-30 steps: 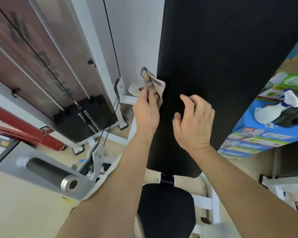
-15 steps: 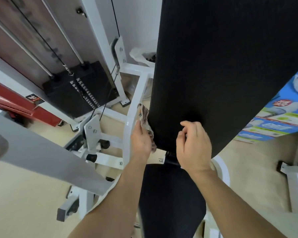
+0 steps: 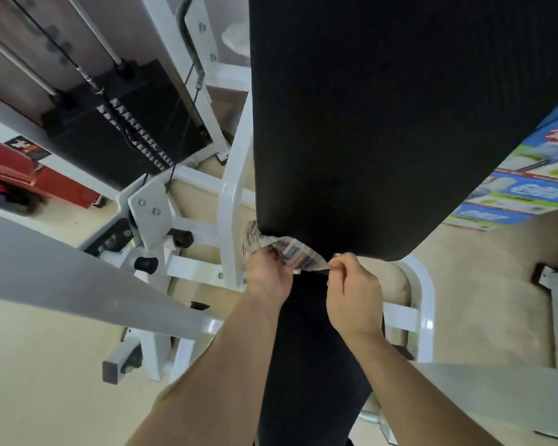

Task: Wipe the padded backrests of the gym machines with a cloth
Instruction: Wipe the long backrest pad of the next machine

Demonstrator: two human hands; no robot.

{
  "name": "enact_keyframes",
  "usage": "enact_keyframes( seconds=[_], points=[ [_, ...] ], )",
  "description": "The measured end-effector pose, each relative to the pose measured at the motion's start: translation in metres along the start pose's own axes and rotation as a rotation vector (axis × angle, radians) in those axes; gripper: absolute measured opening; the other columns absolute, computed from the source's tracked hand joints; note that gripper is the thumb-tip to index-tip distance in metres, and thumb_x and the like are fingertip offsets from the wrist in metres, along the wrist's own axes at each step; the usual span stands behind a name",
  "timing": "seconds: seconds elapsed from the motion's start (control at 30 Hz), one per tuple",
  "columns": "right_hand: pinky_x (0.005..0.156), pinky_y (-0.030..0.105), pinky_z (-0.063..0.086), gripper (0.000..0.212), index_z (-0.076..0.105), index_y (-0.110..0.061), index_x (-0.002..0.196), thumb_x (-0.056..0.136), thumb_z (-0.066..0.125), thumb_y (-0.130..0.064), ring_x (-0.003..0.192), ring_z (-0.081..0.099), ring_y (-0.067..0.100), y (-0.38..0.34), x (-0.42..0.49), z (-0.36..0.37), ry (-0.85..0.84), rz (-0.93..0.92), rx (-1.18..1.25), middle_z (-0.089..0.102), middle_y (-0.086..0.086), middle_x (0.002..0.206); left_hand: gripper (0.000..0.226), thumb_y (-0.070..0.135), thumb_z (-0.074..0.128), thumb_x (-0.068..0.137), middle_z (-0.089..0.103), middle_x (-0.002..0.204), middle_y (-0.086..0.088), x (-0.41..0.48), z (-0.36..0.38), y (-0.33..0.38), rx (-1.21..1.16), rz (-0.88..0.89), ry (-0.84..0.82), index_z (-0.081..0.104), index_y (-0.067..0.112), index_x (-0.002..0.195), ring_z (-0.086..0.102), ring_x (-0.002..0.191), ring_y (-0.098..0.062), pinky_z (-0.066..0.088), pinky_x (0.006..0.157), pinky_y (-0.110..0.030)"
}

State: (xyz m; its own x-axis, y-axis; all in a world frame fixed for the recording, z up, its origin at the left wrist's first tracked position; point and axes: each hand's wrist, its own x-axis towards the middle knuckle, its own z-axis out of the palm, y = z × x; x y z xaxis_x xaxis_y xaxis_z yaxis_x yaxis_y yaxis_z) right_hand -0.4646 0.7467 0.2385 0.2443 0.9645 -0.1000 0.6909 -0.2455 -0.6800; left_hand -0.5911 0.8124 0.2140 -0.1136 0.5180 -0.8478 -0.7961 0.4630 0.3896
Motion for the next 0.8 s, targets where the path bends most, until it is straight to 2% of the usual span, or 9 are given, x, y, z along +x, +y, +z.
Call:
enact_keyframes(
  seconds=[0.13, 0.27, 0.33, 0.4, 0.43, 0.5, 0.6, 0.73, 0.8],
  points=[
    [0.065, 0.037, 0.048, 0.02, 0.064, -0.015, 0.093, 0.1, 0.045, -0.014, 0.072, 0.06, 0.023, 0.02, 0.006, -0.019, 0.067, 0.236, 0.084, 0.066, 0.002, 0.074, 0.036, 0.006, 0.038, 0.104, 0.065, 0.125, -0.016, -0.012, 0.023, -0.043, 0.04, -0.119, 0.111, 0.055, 0.001, 0.135, 0.067, 0.102, -0.026, 0.058, 0.067, -0.034],
    [0.071, 0.039, 0.052, 0.022, 0.063, -0.016, 0.088, 0.098, 0.043, -0.01, 0.075, 0.062, 0.024, 0.037, 0.013, -0.041, 0.145, 0.396, 0.197, 0.065, 0.003, 0.075, 0.044, 0.001, 0.031, 0.104, 0.052, 0.145, -0.015, -0.017, 0.047, -0.073, -0.111, -0.111, 0.166, 0.041, 0.005, 0.147, 0.053, 0.131, -0.031, 0.051, 0.094, -0.04],
    [0.076, 0.041, 0.054, 0.023, 0.063, -0.018, 0.089, 0.096, 0.042, -0.012, 0.077, 0.062, 0.022, 0.046, 0.016, -0.05, 0.199, 0.467, 0.241, 0.065, 0.001, 0.077, 0.042, 0.011, 0.037, 0.106, 0.046, 0.15, -0.012, -0.017, 0.067, -0.076, -0.004, -0.191, 0.314, 0.039, 0.004, 0.148, 0.046, 0.139, -0.028, 0.048, 0.101, -0.035],
    [0.082, 0.047, 0.056, 0.023, 0.064, -0.022, 0.093, 0.091, 0.04, -0.021, 0.082, 0.065, 0.024, 0.052, 0.019, -0.053, 0.17, 0.56, 0.328, 0.067, 0.0, 0.083, 0.046, 0.022, 0.046, 0.104, 0.046, 0.151, -0.01, -0.044, 0.075, -0.085, 0.837, -0.058, 0.341, 0.04, 0.007, 0.148, 0.046, 0.138, -0.024, 0.042, 0.107, -0.031],
    [0.086, 0.05, 0.056, 0.027, 0.064, -0.025, 0.095, 0.086, 0.039, -0.026, 0.086, 0.066, 0.026, 0.054, 0.02, -0.053, 0.13, 0.616, 0.39, 0.069, 0.0, 0.087, 0.046, 0.022, 0.046, 0.105, 0.046, 0.151, -0.011, -0.047, 0.076, -0.093, 0.871, -0.048, 0.326, 0.04, 0.006, 0.147, 0.051, 0.132, -0.023, 0.043, 0.105, -0.027],
    [0.094, 0.053, 0.054, 0.035, 0.065, -0.028, 0.104, 0.081, 0.039, -0.03, 0.097, 0.067, 0.028, 0.055, 0.021, -0.053, 0.073, 0.725, 0.5, 0.072, 0.002, 0.1, 0.04, 0.012, 0.042, 0.105, 0.054, 0.142, -0.018, -0.047, 0.079, -0.114, 0.068, -0.309, 0.281, 0.045, 0.0, 0.143, 0.063, 0.096, -0.021, 0.055, 0.079, -0.023],
    [0.103, 0.047, 0.049, 0.037, 0.064, -0.021, 0.121, 0.09, 0.042, -0.02, 0.109, 0.062, 0.027, 0.056, 0.024, -0.057, 0.084, 0.848, 0.54, 0.068, 0.001, 0.115, 0.038, 0.001, 0.041, 0.098, 0.066, 0.107, -0.019, -0.044, 0.081, -0.135, 0.05, -0.298, 0.134, 0.055, -0.003, 0.133, 0.065, 0.081, -0.028, 0.056, 0.068, -0.034],
    [0.084, 0.039, 0.054, 0.025, 0.066, -0.011, 0.092, 0.094, 0.042, -0.011, 0.084, 0.063, 0.023, 0.057, 0.025, -0.064, 0.006, 0.99, 0.82, 0.067, 0.007, 0.087, 0.033, -0.004, 0.041, 0.097, 0.068, 0.101, -0.021, -0.049, 0.072, -0.134, 0.22, -0.23, 0.079, 0.059, -0.003, 0.125, 0.068, 0.084, -0.031, 0.06, 0.079, -0.042],
    [0.084, 0.037, 0.056, 0.024, 0.067, -0.008, 0.094, 0.097, 0.044, -0.012, 0.086, 0.065, 0.023, 0.047, 0.018, -0.061, -0.088, 1.017, 0.899, 0.068, 0.012, 0.091, 0.033, -0.004, 0.044, 0.097, 0.068, 0.102, -0.021, -0.056, 0.063, -0.121, 0.217, -0.159, 0.079, 0.058, 0.002, 0.127, 0.068, 0.095, -0.035, 0.056, 0.088, -0.044]
  ],
)
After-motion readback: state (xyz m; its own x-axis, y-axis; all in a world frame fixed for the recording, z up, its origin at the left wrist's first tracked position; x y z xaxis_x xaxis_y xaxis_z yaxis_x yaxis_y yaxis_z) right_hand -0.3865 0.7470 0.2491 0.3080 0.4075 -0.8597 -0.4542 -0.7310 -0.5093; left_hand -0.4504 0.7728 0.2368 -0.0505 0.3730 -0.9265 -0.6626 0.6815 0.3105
